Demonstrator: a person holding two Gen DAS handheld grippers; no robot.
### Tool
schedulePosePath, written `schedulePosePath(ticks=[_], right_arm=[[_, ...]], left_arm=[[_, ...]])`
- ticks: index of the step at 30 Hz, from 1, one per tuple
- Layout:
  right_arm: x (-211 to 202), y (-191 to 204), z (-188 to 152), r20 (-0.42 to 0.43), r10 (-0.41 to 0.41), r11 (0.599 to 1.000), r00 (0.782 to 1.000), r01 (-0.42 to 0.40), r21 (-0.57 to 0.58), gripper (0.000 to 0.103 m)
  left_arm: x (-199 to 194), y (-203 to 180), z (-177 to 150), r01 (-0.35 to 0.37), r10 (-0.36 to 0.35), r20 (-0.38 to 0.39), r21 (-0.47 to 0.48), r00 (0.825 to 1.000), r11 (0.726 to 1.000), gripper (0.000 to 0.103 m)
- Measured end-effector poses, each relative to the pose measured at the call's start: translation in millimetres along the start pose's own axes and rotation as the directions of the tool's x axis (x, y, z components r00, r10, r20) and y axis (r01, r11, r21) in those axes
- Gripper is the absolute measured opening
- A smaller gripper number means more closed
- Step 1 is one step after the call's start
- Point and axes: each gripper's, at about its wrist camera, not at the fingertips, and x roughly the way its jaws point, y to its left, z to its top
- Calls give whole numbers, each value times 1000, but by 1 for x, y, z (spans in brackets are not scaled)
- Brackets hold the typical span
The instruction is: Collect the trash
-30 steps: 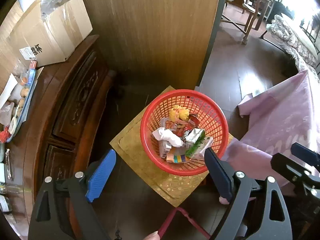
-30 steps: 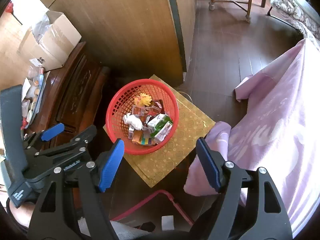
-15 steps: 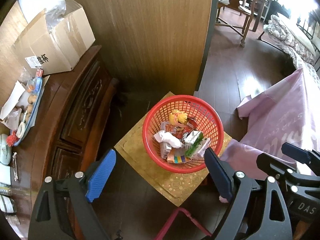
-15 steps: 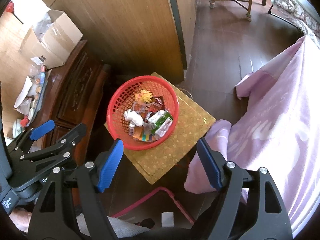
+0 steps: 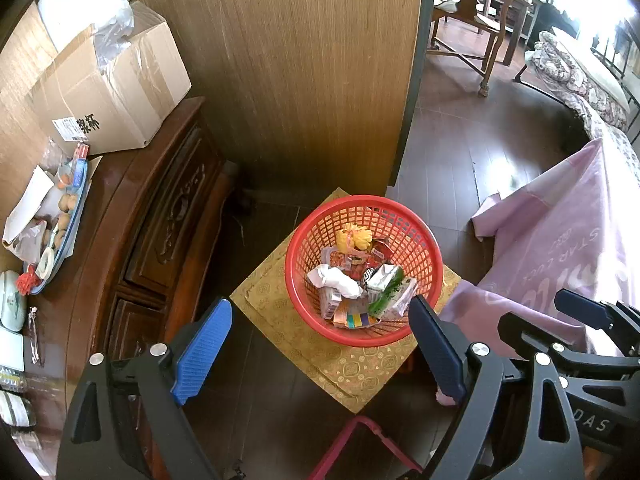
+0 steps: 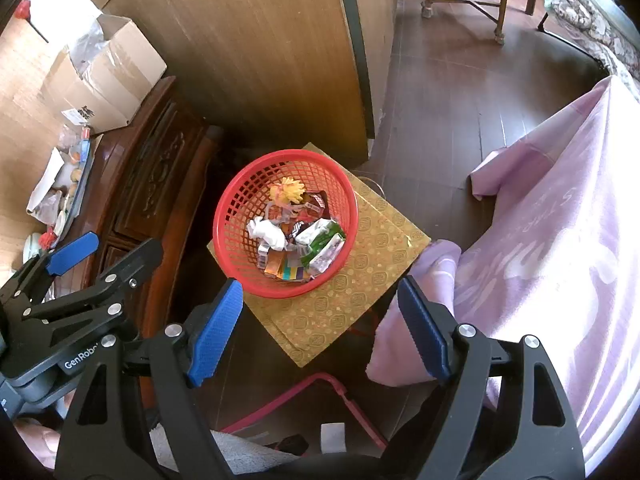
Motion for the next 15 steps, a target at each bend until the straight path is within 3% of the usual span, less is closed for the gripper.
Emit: schedulePosePath(ticks=[15], right_arm=[[0, 0, 0, 1, 0, 1000, 1000, 0, -1, 78]], left_arm=[[1, 0, 0, -5, 5, -3, -1, 1000, 1000, 88]])
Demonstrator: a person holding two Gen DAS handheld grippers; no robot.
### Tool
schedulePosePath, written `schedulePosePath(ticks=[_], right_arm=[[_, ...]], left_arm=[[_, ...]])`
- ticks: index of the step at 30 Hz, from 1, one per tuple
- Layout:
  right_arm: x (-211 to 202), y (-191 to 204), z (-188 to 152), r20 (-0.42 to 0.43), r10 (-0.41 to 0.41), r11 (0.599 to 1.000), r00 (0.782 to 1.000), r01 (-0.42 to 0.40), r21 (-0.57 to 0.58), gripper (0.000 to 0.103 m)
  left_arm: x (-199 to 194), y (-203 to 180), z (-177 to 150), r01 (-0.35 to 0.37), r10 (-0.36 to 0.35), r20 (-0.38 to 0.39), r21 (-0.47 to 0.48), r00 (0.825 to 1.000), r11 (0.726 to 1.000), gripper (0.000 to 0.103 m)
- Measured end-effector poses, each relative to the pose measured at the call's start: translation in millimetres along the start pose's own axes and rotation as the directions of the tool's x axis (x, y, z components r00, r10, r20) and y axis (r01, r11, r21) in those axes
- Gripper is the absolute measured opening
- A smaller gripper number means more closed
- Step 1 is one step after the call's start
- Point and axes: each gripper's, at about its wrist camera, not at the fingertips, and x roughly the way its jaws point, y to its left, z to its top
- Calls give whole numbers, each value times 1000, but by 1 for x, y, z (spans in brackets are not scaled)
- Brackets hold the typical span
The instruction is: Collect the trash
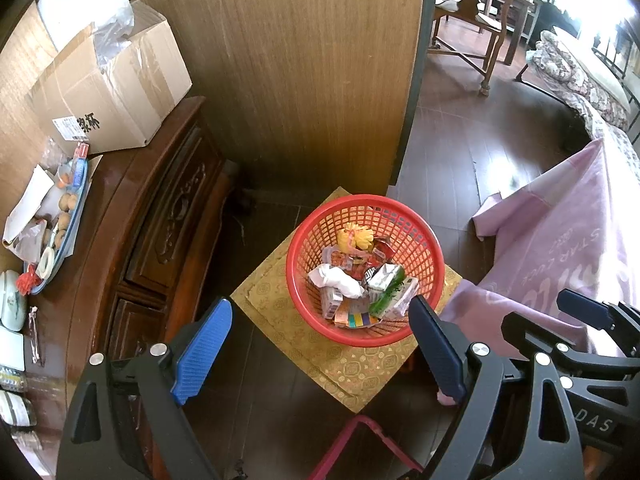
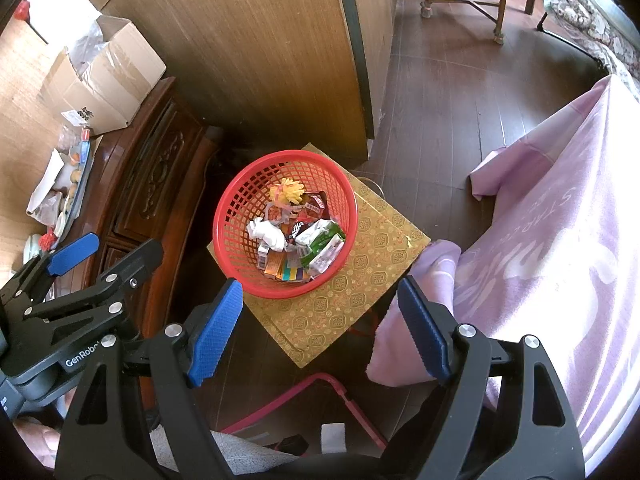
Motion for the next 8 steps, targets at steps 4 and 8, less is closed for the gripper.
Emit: schedulePosePath(ticks=[4, 8], right_arm=[[0, 0, 0, 0, 0, 1000, 1000, 0, 2, 78], [0, 0, 0, -1, 1, 1000, 1000, -1, 0, 78]], left_arm=[[2, 1, 0, -2, 1, -3, -2, 1000, 1000, 88], [2, 3, 1, -1, 1, -4, -1, 1000, 1000, 88]])
